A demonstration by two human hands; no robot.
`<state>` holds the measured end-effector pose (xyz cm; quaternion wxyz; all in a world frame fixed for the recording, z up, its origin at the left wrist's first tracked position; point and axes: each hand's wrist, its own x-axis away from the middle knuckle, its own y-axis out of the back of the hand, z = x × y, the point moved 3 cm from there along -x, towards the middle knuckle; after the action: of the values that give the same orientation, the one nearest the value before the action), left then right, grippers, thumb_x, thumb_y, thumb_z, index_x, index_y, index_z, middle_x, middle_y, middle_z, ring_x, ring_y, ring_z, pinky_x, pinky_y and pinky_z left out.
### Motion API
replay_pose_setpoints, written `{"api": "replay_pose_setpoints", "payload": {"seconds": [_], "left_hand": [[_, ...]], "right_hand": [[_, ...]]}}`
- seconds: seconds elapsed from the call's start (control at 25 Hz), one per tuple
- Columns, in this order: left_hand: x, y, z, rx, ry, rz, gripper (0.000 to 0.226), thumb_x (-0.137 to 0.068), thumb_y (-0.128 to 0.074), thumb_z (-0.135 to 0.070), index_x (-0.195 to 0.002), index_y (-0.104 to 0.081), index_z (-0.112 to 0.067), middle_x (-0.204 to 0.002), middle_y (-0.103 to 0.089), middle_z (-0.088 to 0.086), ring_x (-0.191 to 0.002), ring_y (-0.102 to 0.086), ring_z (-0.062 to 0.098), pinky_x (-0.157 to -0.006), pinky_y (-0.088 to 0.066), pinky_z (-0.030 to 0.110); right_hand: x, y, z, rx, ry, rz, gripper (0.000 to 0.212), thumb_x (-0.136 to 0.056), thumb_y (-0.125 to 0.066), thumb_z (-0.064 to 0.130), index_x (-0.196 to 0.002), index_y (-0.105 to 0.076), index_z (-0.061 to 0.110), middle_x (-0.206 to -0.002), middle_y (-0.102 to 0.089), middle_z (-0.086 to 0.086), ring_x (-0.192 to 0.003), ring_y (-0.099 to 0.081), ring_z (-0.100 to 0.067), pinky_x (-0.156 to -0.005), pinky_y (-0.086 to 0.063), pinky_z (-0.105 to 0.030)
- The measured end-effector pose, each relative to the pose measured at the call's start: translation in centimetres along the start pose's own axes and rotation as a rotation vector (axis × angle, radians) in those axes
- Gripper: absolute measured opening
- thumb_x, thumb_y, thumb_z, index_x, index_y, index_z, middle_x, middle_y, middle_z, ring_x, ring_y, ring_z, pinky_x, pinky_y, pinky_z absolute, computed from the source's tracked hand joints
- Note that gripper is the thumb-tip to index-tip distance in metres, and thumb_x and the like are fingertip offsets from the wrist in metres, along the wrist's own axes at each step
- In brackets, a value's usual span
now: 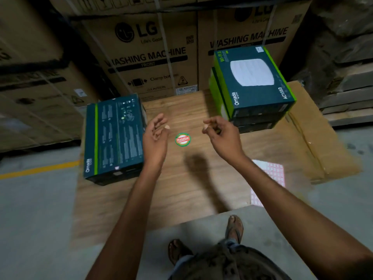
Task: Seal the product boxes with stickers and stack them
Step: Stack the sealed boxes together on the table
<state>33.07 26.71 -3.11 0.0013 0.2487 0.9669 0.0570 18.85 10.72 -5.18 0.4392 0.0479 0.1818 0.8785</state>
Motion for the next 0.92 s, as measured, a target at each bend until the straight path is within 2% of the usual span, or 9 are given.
{"api": "replay_pose_setpoints", "payload": {"seconds": [0.08, 0.2, 0.36, 0.52, 0.6, 0.68, 0.76, 0.84, 0.92], "left_hand": [[1.6, 5.7, 0.8, -0.017, -0.006, -0.104, 0.03, -0.103, -0.062, -0.006, -0.131, -0.062, -0.016, -0.124, -0.07, 0.001, -0.109, -0.066, -0.002, -0.094, -0.05, 0.012], [1.6, 13.5, 2.8, -0.038, 0.008, -0.293, 0.027, -0.104, -0.063, -0.017, -0.131, -0.065, -0.014, -0.124, -0.071, 0.003, -0.111, -0.067, 0.008, -0.089, -0.05, 0.011], [-0.2, 22.3, 6.6, -0.048, 0.089, -0.45, 0.03, -0.101, -0.061, -0.004, -0.131, -0.062, -0.005, -0.125, -0.069, 0.019, -0.11, -0.067, 0.022, -0.089, -0.051, 0.013], [-1.0, 26.4, 9.9, -0.093, 0.234, -0.439, 0.04, -0.098, -0.064, -0.006, -0.137, -0.06, -0.011, -0.136, -0.065, 0.01, -0.123, -0.063, 0.022, -0.106, -0.05, 0.03], [-1.4, 27.2, 11.3, -0.146, 0.302, -0.403, 0.048, -0.097, -0.067, -0.013, -0.144, -0.057, -0.019, -0.146, -0.06, 0.005, -0.129, -0.059, 0.021, -0.105, -0.048, 0.028], [-1.6, 27.6, 12.7, -0.131, 0.38, -0.355, 0.056, -0.097, -0.069, -0.017, -0.15, -0.052, -0.019, -0.151, -0.056, 0.003, -0.127, -0.059, 0.018, -0.101, -0.048, 0.028], [-1.5, 27.3, 13.3, -0.105, 0.408, -0.293, 0.053, -0.1, -0.067, -0.015, -0.151, -0.051, -0.014, -0.144, -0.06, 0.003, -0.119, -0.062, 0.017, -0.094, -0.05, 0.026], [-1.6, 27.2, 13.6, -0.122, 0.395, -0.248, 0.04, -0.102, -0.064, -0.016, -0.141, -0.06, -0.013, -0.13, -0.07, 0.003, -0.111, -0.067, 0.019, -0.092, -0.053, 0.029], [-1.6, 27.2, 14.1, -0.122, 0.379, -0.233, 0.032, -0.101, -0.063, -0.019, -0.133, -0.066, -0.017, -0.122, -0.075, 0.003, -0.104, -0.07, 0.02, -0.092, -0.056, 0.034]], "right_hand": [[2.1, -4.5, 1.4, -0.005, 0.015, 0.096, 0.015, -0.091, -0.07, 0.018, -0.09, -0.073, 0.032, -0.08, -0.077, 0.012, -0.08, -0.071, -0.005, -0.068, -0.046, -0.026], [4.0, -9.5, 3.1, 0.037, 0.02, 0.185, 0.008, -0.091, -0.074, 0.021, -0.091, -0.076, 0.029, -0.078, -0.074, 0.015, -0.08, -0.069, -0.003, -0.069, -0.049, -0.024], [4.5, -15.4, 4.7, 0.141, 0.014, 0.267, 0.013, -0.093, -0.074, 0.018, -0.105, -0.077, 0.02, -0.095, -0.073, 0.012, -0.083, -0.066, -0.006, -0.081, -0.052, -0.026], [4.4, -20.0, 4.1, 0.25, -0.048, 0.308, 0.039, -0.093, -0.074, 0.021, -0.13, -0.066, 0.016, -0.128, -0.068, -0.001, -0.101, -0.066, -0.018, -0.092, -0.055, -0.042], [4.4, -21.5, 3.5, 0.296, -0.087, 0.307, 0.052, -0.091, -0.075, 0.026, -0.14, -0.059, 0.019, -0.135, -0.062, -0.006, -0.112, -0.064, -0.025, -0.097, -0.053, -0.045], [4.6, -22.9, 3.1, 0.339, -0.101, 0.329, 0.059, -0.091, -0.075, 0.03, -0.145, -0.054, 0.021, -0.141, -0.056, -0.009, -0.125, -0.058, -0.029, -0.105, -0.049, -0.045], [4.9, -23.7, 2.9, 0.396, -0.051, 0.354, 0.059, -0.092, -0.074, 0.031, -0.147, -0.053, 0.021, -0.147, -0.053, -0.009, -0.135, -0.05, -0.031, -0.112, -0.042, -0.041], [5.2, -24.4, 2.6, 0.43, 0.006, 0.357, 0.059, -0.092, -0.074, 0.036, -0.146, -0.054, 0.023, -0.151, -0.048, -0.008, -0.139, -0.044, -0.031, -0.115, -0.038, -0.038], [5.5, -25.0, 2.4, 0.412, -0.013, 0.34, 0.064, -0.09, -0.075, 0.044, -0.147, -0.053, 0.024, -0.154, -0.043, -0.007, -0.141, -0.043, -0.031, -0.116, -0.038, -0.039]]}}
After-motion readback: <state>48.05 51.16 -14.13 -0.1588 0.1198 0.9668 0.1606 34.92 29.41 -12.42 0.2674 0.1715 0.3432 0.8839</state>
